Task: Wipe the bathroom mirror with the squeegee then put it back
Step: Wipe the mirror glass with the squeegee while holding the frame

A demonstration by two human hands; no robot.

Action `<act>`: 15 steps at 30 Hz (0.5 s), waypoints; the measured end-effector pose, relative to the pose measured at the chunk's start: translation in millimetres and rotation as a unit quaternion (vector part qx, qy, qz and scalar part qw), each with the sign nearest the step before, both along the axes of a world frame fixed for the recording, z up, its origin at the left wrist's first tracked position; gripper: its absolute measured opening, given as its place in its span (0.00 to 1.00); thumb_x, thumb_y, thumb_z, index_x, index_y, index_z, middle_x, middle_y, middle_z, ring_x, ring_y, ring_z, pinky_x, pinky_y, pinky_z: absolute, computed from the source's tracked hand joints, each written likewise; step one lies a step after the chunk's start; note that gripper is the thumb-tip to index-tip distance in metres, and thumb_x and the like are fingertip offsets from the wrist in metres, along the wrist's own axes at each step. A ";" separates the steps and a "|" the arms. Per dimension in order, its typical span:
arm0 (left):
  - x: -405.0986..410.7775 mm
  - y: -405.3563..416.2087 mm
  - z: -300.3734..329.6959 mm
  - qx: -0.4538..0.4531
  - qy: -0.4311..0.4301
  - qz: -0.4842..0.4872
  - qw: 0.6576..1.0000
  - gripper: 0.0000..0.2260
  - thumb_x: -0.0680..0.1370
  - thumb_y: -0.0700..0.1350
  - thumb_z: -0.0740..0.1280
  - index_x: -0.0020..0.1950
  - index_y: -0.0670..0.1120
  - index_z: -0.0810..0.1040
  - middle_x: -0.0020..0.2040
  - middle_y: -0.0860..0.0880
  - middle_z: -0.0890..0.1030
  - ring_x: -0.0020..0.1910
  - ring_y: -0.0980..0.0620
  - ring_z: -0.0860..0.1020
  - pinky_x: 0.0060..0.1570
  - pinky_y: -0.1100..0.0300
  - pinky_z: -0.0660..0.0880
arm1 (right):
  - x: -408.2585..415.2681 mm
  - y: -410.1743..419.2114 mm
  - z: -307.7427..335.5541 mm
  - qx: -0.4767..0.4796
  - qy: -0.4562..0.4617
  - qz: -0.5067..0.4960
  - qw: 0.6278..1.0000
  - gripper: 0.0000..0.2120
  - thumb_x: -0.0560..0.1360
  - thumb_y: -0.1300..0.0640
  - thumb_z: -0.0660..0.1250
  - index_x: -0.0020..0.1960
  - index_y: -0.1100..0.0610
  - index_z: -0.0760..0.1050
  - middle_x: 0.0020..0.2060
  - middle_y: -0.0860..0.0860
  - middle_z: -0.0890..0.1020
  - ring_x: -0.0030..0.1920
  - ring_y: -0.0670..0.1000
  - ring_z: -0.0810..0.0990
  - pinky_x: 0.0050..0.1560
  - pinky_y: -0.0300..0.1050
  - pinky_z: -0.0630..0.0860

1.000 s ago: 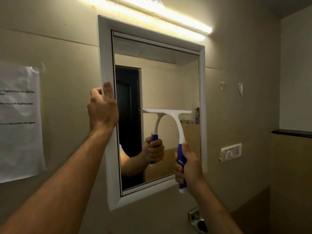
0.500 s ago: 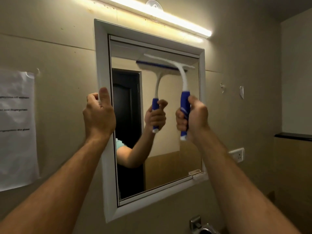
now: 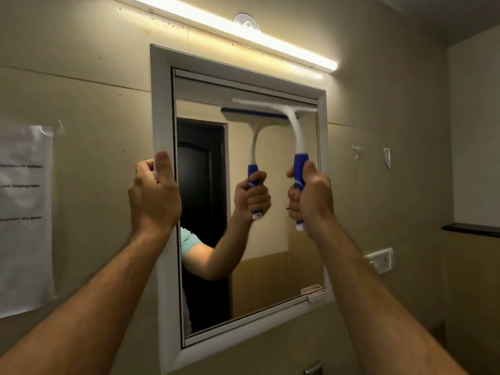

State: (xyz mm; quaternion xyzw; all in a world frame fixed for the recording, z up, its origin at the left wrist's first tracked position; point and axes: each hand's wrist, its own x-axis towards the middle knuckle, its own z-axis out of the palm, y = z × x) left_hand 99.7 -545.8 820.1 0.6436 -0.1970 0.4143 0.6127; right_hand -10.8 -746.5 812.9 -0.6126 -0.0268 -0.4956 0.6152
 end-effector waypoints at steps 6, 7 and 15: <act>1.2 -0.3 0.3 0.003 -0.001 0.005 1.000 0.25 0.82 0.59 0.48 0.58 0.40 0.71 0.35 0.54 0.70 0.33 0.60 0.68 0.29 0.65 0.58 | 4.8 1.6 29.8 0.020 0.033 0.054 0.998 0.18 0.82 0.45 0.51 0.50 0.57 0.71 0.25 0.48 0.68 0.21 0.46 0.63 0.21 0.38 0.63; 1.1 -0.3 0.2 0.003 -0.003 0.005 1.000 0.25 0.82 0.59 0.48 0.58 0.40 0.71 0.35 0.55 0.70 0.33 0.60 0.68 0.29 0.65 0.58 | 5.9 1.4 23.5 0.018 0.039 0.050 0.998 0.18 0.82 0.45 0.50 0.50 0.57 0.71 0.25 0.48 0.68 0.21 0.46 0.63 0.21 0.39 0.62; 2.6 -0.8 -0.7 0.001 -0.010 0.004 1.000 0.26 0.81 0.60 0.48 0.59 0.40 0.71 0.37 0.52 0.72 0.33 0.59 0.68 0.29 0.64 0.59 | -2.4 -8.1 20.0 0.022 0.033 0.022 0.999 0.18 0.82 0.45 0.50 0.48 0.57 0.71 0.25 0.48 0.68 0.21 0.45 0.64 0.21 0.38 0.63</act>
